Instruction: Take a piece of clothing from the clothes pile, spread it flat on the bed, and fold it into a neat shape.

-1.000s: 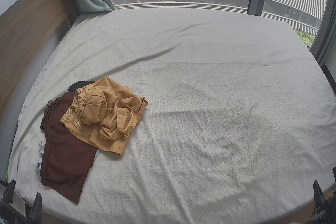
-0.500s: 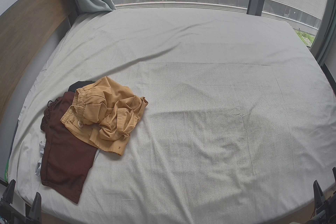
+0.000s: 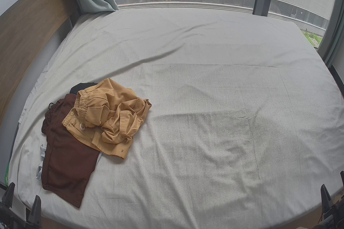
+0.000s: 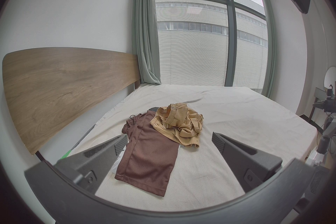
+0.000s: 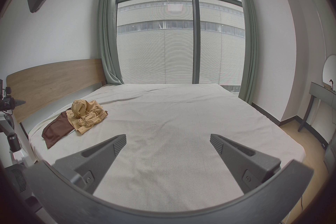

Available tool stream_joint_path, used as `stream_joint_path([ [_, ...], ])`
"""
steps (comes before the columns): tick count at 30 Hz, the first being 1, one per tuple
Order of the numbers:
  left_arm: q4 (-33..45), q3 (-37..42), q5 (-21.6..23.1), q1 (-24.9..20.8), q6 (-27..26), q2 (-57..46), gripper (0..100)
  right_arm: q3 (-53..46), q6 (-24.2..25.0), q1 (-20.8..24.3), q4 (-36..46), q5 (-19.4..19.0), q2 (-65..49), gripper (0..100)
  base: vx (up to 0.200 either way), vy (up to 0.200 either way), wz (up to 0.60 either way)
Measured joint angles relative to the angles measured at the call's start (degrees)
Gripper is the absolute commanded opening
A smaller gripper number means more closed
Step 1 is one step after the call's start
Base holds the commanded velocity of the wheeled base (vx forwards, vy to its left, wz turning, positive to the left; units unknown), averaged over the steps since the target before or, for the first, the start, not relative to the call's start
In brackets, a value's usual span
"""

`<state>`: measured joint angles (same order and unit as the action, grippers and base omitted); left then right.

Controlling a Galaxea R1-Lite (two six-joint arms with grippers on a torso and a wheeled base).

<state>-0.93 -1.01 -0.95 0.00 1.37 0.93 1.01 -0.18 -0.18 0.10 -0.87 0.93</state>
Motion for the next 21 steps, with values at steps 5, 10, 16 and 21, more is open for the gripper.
stream_joint_path([
  [5, -2.4, -1.7, 0.5, 0.2, 0.4, 0.5, 100, 0.0, 0.0, 0.0, 0.0, 0.0, 0.0, 100, 0.000, 0.000, 0.00],
  [10, -3.9, -5.7, 2.3, -0.7, 1.3, 4.3, 100, 0.0, -0.1, 0.0, 0.0, 0.0, 0.0, 100, 0.000, 0.000, 0.00],
  [16, -5.6, -7.0, 2.9, -2.6, 2.4, 9.8, 100, 0.0, -0.1, 0.0, 0.0, 0.0, 0.0, 100, 0.000, 0.000, 0.00],
  [21, -6.9, -7.9, 3.0, -3.1, 2.4, 14.5, 100, 0.0, -0.1, 0.0, 0.0, 0.0, 0.0, 100, 0.000, 0.000, 0.00],
])
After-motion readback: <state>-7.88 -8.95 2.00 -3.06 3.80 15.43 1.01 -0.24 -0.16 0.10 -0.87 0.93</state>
